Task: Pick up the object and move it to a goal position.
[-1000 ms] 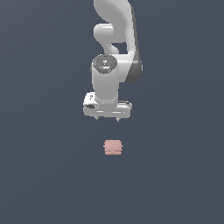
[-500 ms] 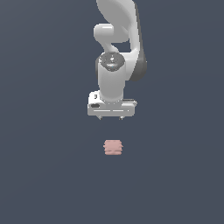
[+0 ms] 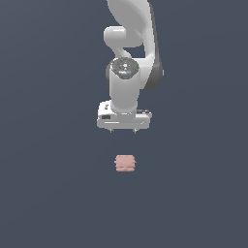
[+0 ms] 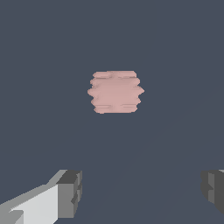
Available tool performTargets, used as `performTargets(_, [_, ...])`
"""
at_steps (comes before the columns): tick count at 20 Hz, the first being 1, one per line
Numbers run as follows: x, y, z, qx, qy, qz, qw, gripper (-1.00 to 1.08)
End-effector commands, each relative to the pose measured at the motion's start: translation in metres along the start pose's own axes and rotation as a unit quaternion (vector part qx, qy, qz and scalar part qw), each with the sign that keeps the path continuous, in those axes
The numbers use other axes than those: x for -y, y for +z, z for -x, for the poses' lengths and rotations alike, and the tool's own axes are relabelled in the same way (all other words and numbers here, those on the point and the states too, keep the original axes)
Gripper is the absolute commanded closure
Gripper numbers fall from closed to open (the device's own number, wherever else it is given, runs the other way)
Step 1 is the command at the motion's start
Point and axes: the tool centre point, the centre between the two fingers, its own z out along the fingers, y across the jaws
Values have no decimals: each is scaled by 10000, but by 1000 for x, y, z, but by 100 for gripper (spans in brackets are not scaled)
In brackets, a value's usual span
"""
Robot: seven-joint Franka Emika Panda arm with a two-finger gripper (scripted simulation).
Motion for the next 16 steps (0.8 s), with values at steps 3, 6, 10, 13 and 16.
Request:
performTargets(3, [0, 2, -2, 0, 205, -14, 9998, -92])
performTargets(6, [1, 5, -5, 0, 417, -27, 9991, -92])
performTargets(10, [1, 9, -9, 1, 786, -50, 9969, -92])
performTargets(13, [2, 14, -13, 2, 1131, -69, 9936, -92])
performTargets(16, [2, 19, -18, 4, 1536, -89, 9881, -92])
